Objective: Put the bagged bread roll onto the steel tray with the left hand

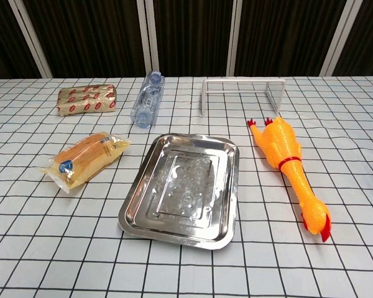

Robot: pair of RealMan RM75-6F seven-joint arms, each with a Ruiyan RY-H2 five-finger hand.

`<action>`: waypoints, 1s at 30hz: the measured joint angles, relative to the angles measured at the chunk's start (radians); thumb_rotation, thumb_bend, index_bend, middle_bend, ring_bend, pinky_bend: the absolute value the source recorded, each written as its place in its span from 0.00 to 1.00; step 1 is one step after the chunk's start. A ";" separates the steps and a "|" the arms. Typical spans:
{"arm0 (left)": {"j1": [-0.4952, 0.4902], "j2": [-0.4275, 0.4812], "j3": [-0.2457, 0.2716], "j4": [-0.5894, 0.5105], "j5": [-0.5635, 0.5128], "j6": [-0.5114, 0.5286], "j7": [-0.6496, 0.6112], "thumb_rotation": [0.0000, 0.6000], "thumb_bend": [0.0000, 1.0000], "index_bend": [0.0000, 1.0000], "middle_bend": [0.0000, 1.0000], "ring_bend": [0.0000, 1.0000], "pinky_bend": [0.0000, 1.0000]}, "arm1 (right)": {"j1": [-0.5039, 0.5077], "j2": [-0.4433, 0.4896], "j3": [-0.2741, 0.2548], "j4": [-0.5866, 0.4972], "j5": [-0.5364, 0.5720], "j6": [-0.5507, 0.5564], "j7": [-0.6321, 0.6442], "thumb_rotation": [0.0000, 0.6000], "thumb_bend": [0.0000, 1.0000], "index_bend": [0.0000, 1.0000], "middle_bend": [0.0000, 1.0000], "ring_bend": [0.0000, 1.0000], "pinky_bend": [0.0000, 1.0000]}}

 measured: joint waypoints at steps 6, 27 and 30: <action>-0.009 -0.006 -0.003 0.004 0.002 -0.011 0.002 1.00 0.05 0.00 0.00 0.00 0.05 | -0.005 0.001 -0.005 0.002 -0.010 0.008 0.005 1.00 0.33 0.00 0.00 0.00 0.00; -0.384 -0.316 -0.168 0.152 -0.175 -0.469 0.348 1.00 0.07 0.00 0.00 0.00 0.05 | 0.041 0.036 0.041 0.018 0.100 -0.076 0.113 1.00 0.33 0.00 0.00 0.00 0.00; -0.422 -0.363 -0.181 0.184 -0.229 -0.510 0.384 1.00 0.07 0.00 0.00 0.00 0.05 | 0.035 0.042 0.046 0.021 0.106 -0.060 0.127 1.00 0.33 0.00 0.00 0.00 0.00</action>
